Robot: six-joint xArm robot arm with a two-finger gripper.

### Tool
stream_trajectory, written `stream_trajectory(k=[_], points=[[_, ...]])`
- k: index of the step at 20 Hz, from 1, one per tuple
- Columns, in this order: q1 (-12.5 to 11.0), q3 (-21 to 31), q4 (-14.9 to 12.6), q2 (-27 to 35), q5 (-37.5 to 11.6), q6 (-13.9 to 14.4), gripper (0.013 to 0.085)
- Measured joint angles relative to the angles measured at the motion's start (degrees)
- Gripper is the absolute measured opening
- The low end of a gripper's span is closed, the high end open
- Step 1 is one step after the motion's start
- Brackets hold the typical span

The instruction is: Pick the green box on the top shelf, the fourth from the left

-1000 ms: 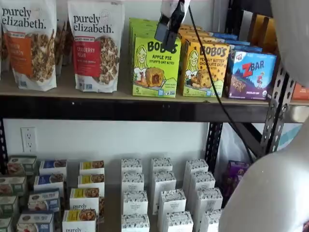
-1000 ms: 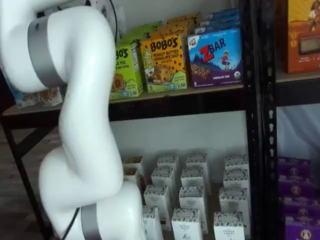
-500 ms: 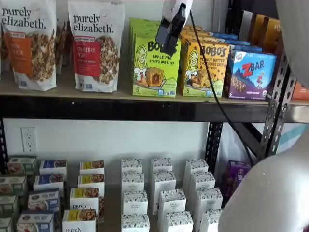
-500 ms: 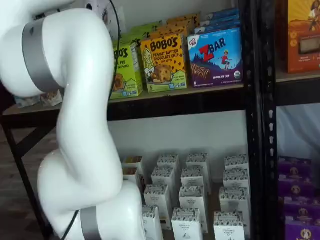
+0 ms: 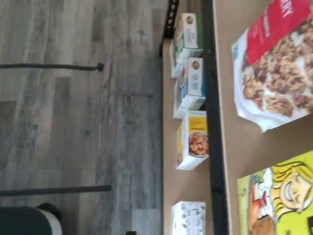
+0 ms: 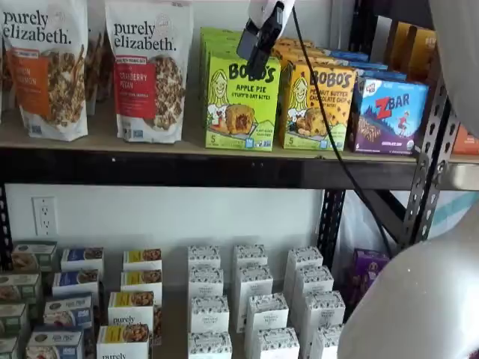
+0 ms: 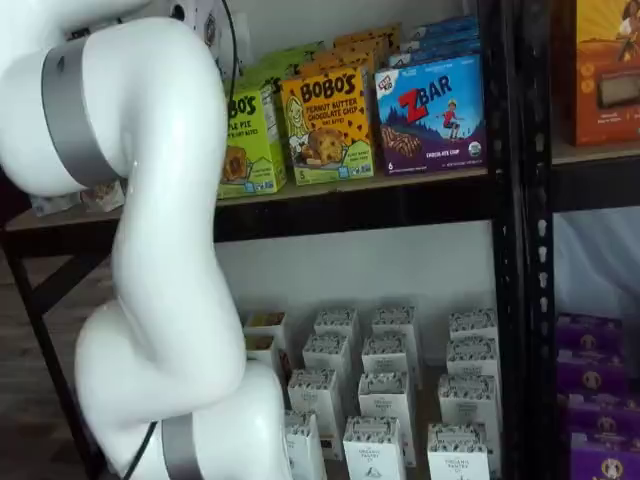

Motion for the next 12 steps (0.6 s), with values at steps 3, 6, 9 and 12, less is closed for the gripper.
stream_trajectory(k=[3, 6, 9, 12], points=[[-0.5, 0.4, 0.7, -0.1, -2.3, -0.4, 0.085], [-0.9, -0.5, 1.2, 0.7, -2.9, -0.7, 0.085], [-1.4, -2.0, 1.6, 1.8, -3.0, -1.0, 0.085], [-1.7, -3.2, 1.6, 2.9, -3.3, -1.2, 0.085]])
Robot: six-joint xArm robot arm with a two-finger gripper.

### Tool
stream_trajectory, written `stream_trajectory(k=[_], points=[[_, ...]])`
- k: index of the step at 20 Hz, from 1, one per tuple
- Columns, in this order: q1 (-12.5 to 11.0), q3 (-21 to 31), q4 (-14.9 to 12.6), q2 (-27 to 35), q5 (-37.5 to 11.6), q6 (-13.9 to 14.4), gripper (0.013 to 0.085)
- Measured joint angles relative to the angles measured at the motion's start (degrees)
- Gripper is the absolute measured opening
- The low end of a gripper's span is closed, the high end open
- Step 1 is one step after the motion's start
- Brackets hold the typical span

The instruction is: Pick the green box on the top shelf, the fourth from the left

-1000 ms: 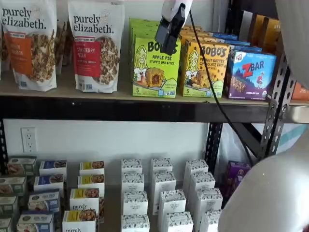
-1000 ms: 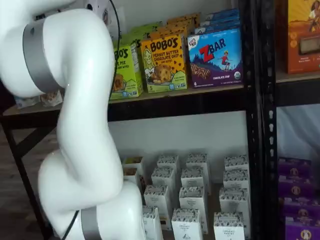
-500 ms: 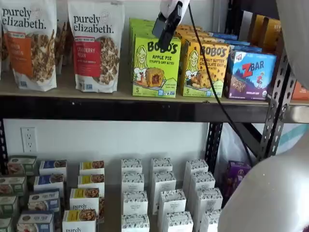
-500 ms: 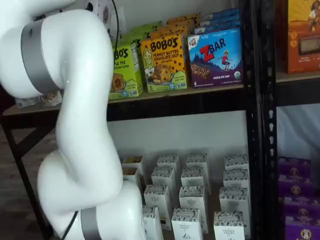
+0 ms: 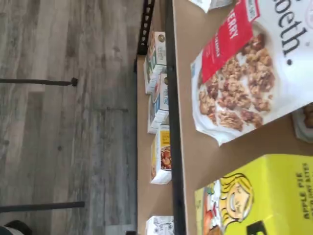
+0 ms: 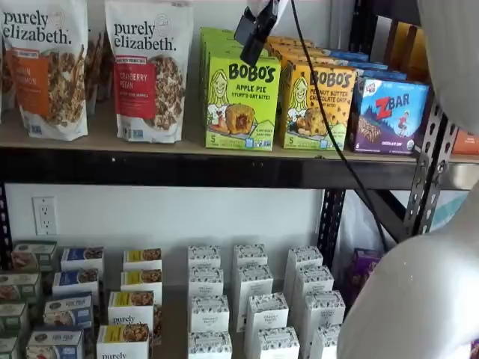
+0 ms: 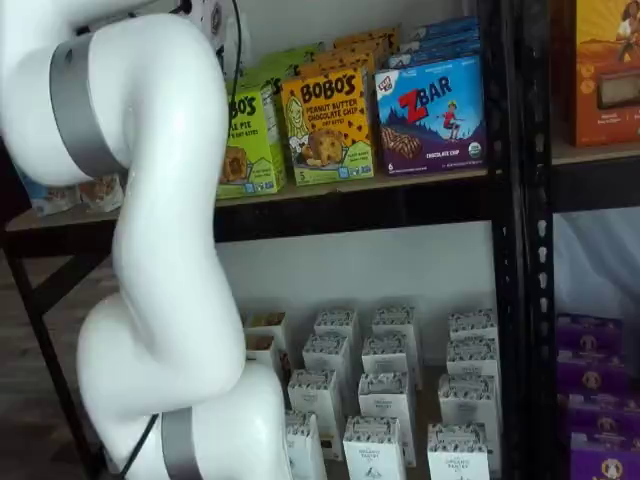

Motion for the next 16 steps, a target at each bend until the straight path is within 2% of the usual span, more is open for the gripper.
stream_trajectory(k=[9, 16], points=[[-0.5, -2.3, -2.3, 2.9, -2.0, -0.9, 0.085], [-1.9, -5.4, -4.5, 6.2, 0.6, -2.7, 0.085]])
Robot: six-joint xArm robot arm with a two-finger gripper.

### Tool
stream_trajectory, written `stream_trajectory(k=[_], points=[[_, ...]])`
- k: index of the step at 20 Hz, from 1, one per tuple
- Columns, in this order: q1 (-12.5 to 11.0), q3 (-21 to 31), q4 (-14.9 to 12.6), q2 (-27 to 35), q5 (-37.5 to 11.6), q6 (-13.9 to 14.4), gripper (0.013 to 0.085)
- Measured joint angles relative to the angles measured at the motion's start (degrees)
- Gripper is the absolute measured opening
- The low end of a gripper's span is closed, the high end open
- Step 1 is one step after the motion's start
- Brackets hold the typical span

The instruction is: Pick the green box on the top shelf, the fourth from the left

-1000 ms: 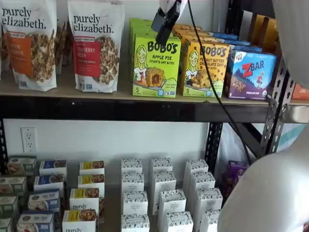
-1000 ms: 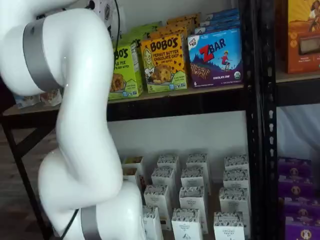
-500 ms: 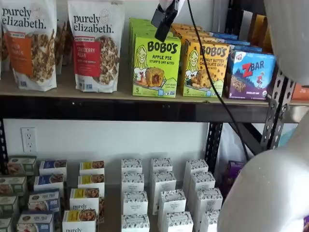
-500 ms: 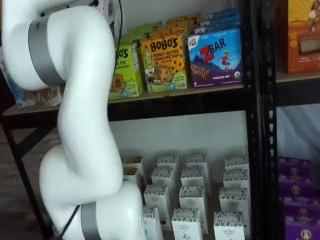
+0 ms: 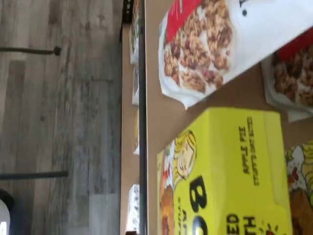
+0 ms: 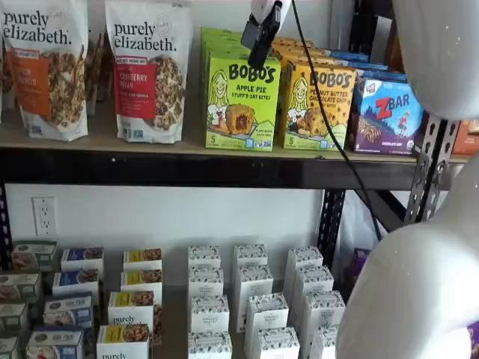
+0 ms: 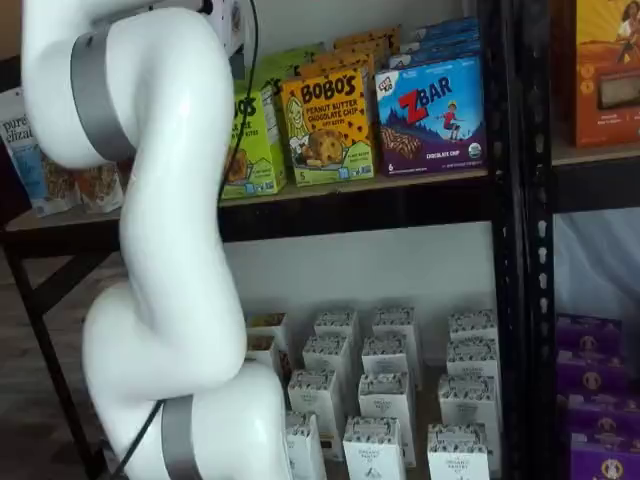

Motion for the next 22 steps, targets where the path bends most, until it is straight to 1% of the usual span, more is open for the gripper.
stream_trajectory(k=[5, 11, 19, 22], points=[[-0.7, -0.7, -1.7, 1.2, 1.2, -1.1, 0.085], [-1.2, 0.2, -2.9, 1.6, 0.9, -2.1, 0.085], [-1.2, 0.3, -4.7, 2.6, 1.0, -2.5, 0.085], [-1.1, 0.8, -4.9, 2.6, 0.5, -2.6, 0.085]])
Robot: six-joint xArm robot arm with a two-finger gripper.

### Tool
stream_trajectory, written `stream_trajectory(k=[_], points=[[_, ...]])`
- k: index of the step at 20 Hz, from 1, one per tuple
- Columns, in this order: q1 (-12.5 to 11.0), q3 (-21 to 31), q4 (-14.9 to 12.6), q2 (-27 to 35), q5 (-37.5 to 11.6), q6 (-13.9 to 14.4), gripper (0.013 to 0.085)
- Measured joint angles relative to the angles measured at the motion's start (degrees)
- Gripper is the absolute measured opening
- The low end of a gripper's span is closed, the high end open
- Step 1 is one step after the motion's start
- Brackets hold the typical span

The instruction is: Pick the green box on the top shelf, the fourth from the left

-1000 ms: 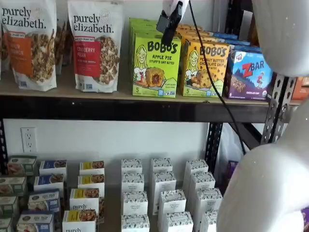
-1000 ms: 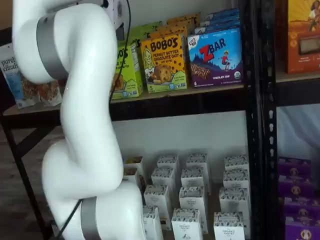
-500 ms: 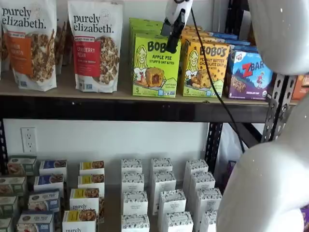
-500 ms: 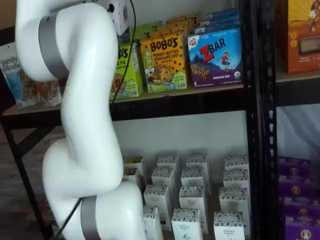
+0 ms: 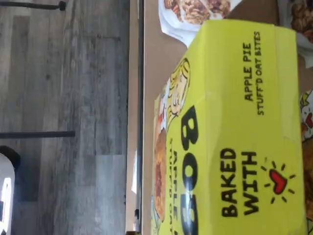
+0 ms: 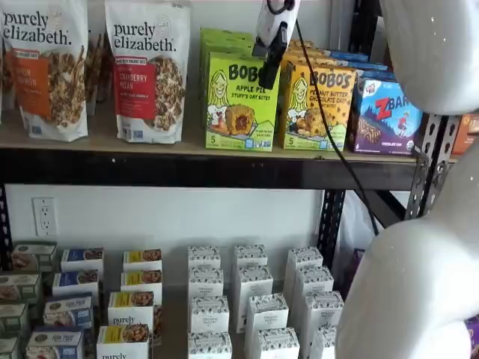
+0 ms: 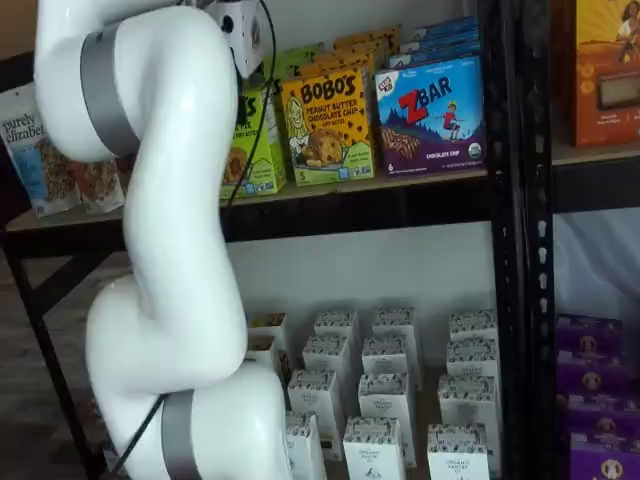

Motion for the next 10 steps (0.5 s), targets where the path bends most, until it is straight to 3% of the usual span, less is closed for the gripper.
stream_trajectory(k=[3, 5, 10], points=[[0.0, 0.7, 0.2, -0.2, -0.9, -0.1, 0.085], [-0.1, 1.1, 0.7, -0.4, -1.3, -0.2, 0.077], [-0.1, 1.3, 0.9, -0.4, -1.6, -0.1, 0.069]])
